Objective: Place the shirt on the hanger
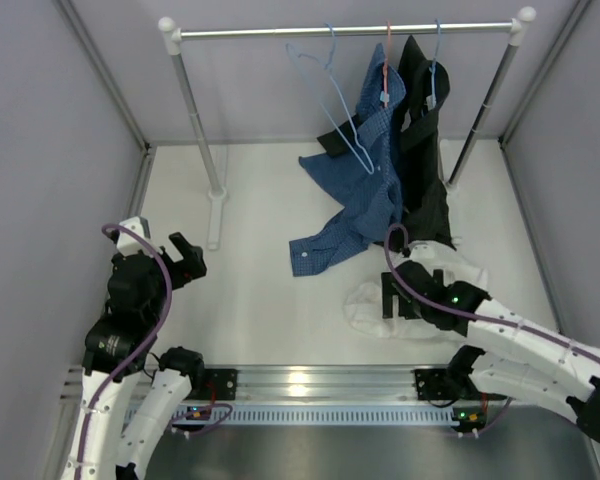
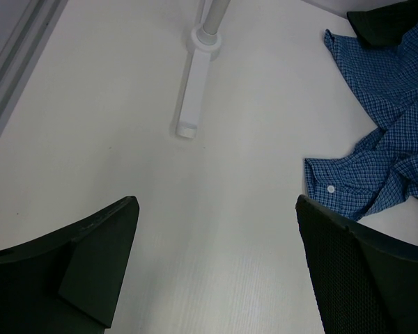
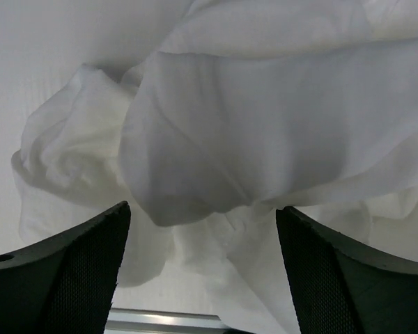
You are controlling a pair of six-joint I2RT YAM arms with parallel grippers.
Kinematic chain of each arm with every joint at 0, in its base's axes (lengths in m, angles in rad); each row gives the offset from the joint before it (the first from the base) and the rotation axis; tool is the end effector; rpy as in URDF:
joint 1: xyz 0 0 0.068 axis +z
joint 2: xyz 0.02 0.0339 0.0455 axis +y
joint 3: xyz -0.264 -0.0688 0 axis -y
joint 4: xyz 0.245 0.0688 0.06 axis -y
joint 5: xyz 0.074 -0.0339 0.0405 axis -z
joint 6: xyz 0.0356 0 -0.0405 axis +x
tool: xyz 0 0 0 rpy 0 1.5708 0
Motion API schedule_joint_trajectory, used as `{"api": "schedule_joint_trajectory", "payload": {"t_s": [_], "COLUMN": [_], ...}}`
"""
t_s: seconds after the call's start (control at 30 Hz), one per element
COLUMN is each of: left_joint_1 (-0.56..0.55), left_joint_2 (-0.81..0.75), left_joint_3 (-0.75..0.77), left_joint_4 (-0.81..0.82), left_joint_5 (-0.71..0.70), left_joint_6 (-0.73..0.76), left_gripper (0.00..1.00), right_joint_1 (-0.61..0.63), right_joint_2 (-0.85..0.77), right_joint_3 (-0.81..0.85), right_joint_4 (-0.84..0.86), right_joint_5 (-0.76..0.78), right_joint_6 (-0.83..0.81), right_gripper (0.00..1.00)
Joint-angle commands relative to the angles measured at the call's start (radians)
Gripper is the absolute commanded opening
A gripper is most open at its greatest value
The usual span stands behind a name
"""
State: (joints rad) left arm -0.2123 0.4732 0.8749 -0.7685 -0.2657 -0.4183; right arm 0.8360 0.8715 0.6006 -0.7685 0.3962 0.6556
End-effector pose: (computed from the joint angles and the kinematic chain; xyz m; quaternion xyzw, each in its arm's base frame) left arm 0.0882 -0.0094 0.3460 -0.1586 0.8049 -0.0703 0.5675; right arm 0.1150 0.1068 0.2157 -0.0337 0.9468 0.0352 0.3180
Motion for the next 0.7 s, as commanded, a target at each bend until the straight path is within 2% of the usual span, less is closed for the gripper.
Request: {"api": "schedule_joint_trajectory", "payload": {"t_s": [0.0,0.03,0.07,0.13,0.17,0.33,0.47,0.6,0.67], "left_joint_1": [-0.006,-0.006,-0.007,-0.012,-0.015,-0.016,-0.016,-0.016,-0.016], "left_joint_2": [-0.001,-0.002,-0.004,-0.007,-0.01,-0.015,-0.027,-0.057,-0.088], "left_joint_3": [-0.002,-0.002,-0.004,-0.005,-0.005,-0.005,-0.004,0.001,0.001], "left_joint_4": [0.049,0.049,0.049,0.048,0.048,0.048,0.048,0.046,0.046], "left_joint_5": [0.008,0.006,0.006,0.002,0.0,-0.003,-0.012,-0.042,-0.058], "left_joint_6": [-0.01,-0.01,-0.01,-0.011,-0.013,-0.011,-0.007,-0.01,-0.01], "left_gripper": [0.98,0.98,0.98,0.98,0.98,0.98,0.98,0.98,0.98], "right_joint_1": [0.028,0.032,0.041,0.07,0.122,0.287,0.414,0.439,0.439], "right_joint_2": [0.122,0.174,0.191,0.21,0.213,0.19,0.185,0.179,0.17], "right_joint_3": [0.01,0.011,0.021,0.039,0.053,0.221,0.393,0.499,0.536], "right_joint_4": [0.175,0.202,0.216,0.235,0.23,0.198,0.216,0.259,0.268], "right_joint_5": [0.133,0.144,0.153,0.159,0.17,0.165,0.044,-0.061,-0.063], "right_joint_6": [0.09,0.095,0.098,0.096,0.096,0.07,0.026,-0.005,0.001], "right_gripper": [0.8,0.72,0.51,0.25,0.0,0.0,0.0,0.0,0.0]}}
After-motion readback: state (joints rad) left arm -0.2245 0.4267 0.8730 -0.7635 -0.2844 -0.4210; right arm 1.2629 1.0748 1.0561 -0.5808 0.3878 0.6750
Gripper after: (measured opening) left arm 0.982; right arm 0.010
